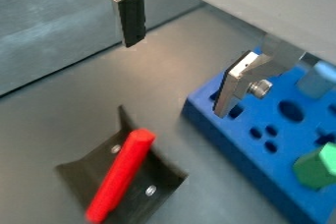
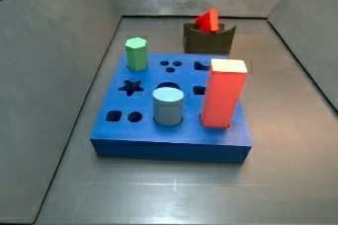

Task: Pick up the square-circle object. Move up. Place the square-circle object on the fixture. Regrasp the square-circle object. Move to above the board. Insert the square-circle object.
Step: Regrasp the square-circle object.

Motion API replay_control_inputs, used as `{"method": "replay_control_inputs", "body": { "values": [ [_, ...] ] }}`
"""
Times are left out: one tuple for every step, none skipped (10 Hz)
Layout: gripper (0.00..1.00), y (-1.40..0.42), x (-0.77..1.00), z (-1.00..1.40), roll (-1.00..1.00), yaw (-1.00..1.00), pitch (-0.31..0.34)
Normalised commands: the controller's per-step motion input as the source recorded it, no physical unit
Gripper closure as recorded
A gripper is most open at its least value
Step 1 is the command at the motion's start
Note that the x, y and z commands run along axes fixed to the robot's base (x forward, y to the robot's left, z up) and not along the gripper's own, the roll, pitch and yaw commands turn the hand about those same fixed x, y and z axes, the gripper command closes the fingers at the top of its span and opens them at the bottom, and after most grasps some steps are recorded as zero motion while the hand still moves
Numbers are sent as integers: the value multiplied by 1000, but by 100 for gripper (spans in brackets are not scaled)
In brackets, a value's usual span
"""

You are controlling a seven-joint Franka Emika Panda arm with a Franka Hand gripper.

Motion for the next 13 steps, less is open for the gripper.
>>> {"method": "replay_control_inputs", "body": {
  "values": [
    [0, -19, -16, 8, 1000, 22, 14],
    [0, -18, -14, 7, 1000, 24, 12],
    [0, -18, -15, 6, 1000, 26, 14],
    [0, -18, -10, 8, 1000, 28, 19],
    [0, -20, 4, 7, 1000, 30, 26],
    [0, -24, 18, -2, 1000, 33, 32],
    [0, -23, 29, -4, 1000, 37, 39],
    [0, -25, 39, 1, 1000, 42, 51],
    [0, -25, 61, -9, 1000, 51, 69],
    [0, -31, 75, -11, 1000, 60, 86],
    [0, -33, 83, -10, 1000, 73, 109],
    [0, -36, 88, -13, 1000, 92, 132],
    [0, -37, 92, -13, 1000, 133, 163]
  ]
}}
